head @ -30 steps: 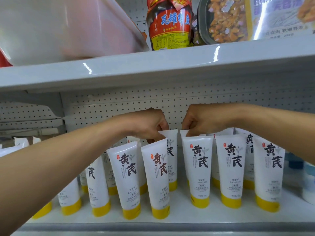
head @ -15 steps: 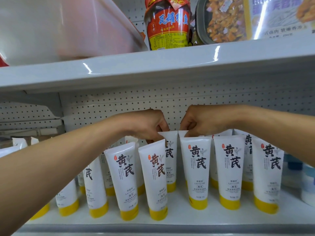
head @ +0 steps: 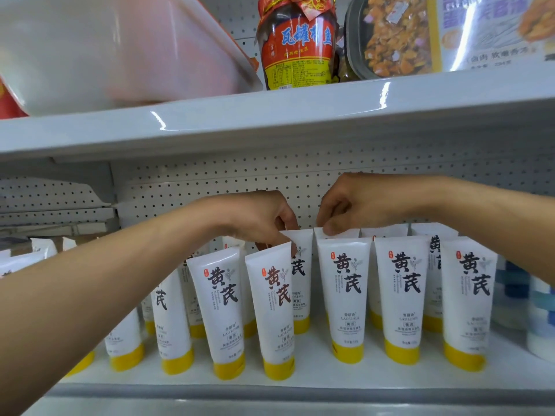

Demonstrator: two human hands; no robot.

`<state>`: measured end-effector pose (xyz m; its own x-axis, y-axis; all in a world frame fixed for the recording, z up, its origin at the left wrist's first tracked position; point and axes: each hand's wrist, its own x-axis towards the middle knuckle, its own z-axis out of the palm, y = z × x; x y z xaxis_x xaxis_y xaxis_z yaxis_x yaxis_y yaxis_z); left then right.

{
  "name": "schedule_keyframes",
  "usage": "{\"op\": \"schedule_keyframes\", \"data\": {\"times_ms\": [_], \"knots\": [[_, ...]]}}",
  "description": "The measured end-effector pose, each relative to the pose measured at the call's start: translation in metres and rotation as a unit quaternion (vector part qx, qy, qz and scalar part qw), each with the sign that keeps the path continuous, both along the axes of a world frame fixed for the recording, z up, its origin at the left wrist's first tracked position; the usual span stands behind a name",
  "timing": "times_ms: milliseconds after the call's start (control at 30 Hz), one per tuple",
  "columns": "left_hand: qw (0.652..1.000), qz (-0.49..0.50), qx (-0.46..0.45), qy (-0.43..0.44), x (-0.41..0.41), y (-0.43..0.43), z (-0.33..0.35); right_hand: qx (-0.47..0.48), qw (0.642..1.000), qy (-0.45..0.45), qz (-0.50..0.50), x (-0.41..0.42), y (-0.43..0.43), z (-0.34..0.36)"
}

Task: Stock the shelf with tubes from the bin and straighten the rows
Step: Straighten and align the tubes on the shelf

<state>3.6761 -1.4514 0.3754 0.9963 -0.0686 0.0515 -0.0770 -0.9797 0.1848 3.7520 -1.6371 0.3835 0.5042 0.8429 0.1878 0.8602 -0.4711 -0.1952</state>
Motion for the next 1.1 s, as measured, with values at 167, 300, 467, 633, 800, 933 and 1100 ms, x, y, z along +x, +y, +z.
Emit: {"op": "schedule_keyframes", "data": {"times_ms": [167, 300, 467, 633, 800, 933, 1100], "knots": [[0.987, 0.014, 0.033, -0.156, -0.018, -0.002, 0.011, 0.072, 0.996, -0.036, 0.037, -0.01, -0.01, 0.004], [0.993, 0.024, 0.03, -0.111, -0.054, -0.016, 0.02, 0.006, 0.998, -0.039, 0.048, -0.025, -0.012, -0.007], [0.985, 0.047, 0.168, -0.004, -0.071, -0.033, 0.008, -0.09, 0.995, -0.044, 0.019, -0.036, -0.01, -0.022], [0.982, 0.021, 0.178, -0.063, -0.055, -0.031, -0.007, -0.085, 0.995, -0.055, 0.008, -0.039, -0.012, -0.028], [0.99, -0.007, 0.11, -0.088, -0.044, -0.025, -0.012, -0.078, 0.996, -0.049, 0.0, -0.038, -0.013, -0.028], [0.992, -0.012, 0.086, -0.091, -0.04, -0.023, -0.014, -0.081, 0.995, -0.053, -0.007, -0.039, -0.013, -0.028], [0.993, -0.019, 0.067, -0.091, -0.039, -0.021, -0.015, -0.077, 0.996, -0.047, -0.008, -0.039, -0.013, -0.028]]}}
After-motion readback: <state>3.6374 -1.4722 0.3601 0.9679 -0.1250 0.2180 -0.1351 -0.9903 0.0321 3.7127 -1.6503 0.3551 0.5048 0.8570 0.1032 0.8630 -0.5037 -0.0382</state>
